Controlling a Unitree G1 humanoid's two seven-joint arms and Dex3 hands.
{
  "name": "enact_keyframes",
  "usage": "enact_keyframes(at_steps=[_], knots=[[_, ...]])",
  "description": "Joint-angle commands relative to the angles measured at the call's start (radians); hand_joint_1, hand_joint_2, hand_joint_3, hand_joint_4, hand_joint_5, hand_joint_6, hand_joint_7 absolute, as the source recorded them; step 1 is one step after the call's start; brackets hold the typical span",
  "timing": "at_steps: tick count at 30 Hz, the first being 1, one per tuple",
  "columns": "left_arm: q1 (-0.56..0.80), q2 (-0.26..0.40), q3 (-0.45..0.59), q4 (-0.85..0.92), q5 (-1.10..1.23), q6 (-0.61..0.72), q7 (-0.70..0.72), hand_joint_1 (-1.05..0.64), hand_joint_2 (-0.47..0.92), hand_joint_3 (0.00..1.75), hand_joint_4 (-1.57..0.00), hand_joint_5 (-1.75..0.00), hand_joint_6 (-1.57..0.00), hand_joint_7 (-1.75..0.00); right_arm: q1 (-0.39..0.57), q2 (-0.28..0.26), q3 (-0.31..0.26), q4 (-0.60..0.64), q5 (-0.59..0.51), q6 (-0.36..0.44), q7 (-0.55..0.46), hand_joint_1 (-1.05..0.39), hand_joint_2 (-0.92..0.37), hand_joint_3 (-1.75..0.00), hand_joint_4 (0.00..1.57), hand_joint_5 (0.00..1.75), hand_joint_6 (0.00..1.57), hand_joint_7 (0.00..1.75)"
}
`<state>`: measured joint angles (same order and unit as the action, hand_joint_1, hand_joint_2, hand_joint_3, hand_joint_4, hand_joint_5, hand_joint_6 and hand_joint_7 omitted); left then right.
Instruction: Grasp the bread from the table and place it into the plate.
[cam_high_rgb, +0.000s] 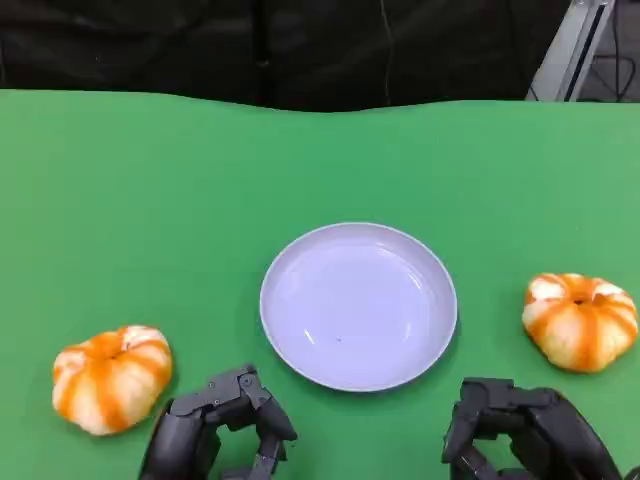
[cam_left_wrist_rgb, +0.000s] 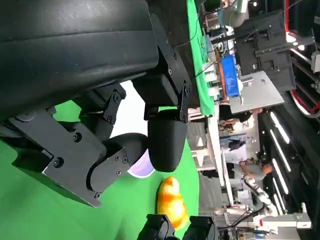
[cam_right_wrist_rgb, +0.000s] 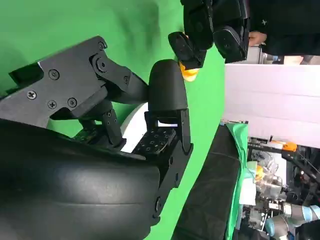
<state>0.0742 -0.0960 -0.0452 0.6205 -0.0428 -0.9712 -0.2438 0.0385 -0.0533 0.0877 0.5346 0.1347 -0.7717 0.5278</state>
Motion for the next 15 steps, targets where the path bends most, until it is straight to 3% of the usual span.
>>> enact_keyframes(at_steps=[1, 11, 12, 13, 14, 15], knots=[[-0.002, 0.013, 0.008, 0.007, -0.012, -0.006, 0.007, -0.08, 0.5, 1.22, -0.85, -1.57, -0.88, -1.29, -0.004, -0.015, -0.006, 0.002, 0.005, -0.001, 0.001, -0.11, -0.61, -0.98, 0.83, 1.55, 0.82, 1.31], [0.0, 0.009, 0.016, -0.015, -0.015, -0.001, 0.019, -0.09, 0.5, 1.21, -0.86, -1.56, -0.9, -1.26, -0.007, -0.013, -0.007, 0.008, 0.008, -0.004, 0.007, -0.11, -0.61, -0.98, 0.83, 1.55, 0.83, 1.3], [0.003, 0.007, 0.02, -0.032, -0.022, 0.006, 0.023, -0.1, 0.58, 1.02, -0.89, -1.21, -0.97, -0.86, -0.008, -0.013, -0.006, 0.01, 0.009, -0.002, 0.008, -0.11, -0.61, -0.98, 0.83, 1.56, 0.83, 1.3], [0.006, 0.005, 0.022, -0.043, -0.026, 0.011, 0.026, -0.11, 0.63, 0.9, -0.93, -1.05, -1.06, -0.6, -0.009, -0.013, -0.006, 0.011, 0.009, -0.002, 0.009, -0.11, -0.61, -0.98, 0.83, 1.56, 0.83, 1.3], [0.007, 0.005, 0.023, -0.051, -0.029, 0.015, 0.028, -0.11, 0.67, 0.83, -0.95, -0.95, -1.13, -0.41, -0.009, -0.013, -0.006, 0.012, 0.01, -0.001, 0.01, -0.12, -0.61, -0.97, 0.83, 1.56, 0.83, 1.3], [0.008, 0.005, 0.022, -0.053, -0.029, 0.017, 0.028, -0.11, 0.68, 0.8, -0.96, -0.91, -1.16, -0.34, -0.009, -0.013, -0.007, 0.012, 0.01, -0.001, 0.01, -0.12, -0.61, -0.97, 0.83, 1.56, 0.83, 1.3]])
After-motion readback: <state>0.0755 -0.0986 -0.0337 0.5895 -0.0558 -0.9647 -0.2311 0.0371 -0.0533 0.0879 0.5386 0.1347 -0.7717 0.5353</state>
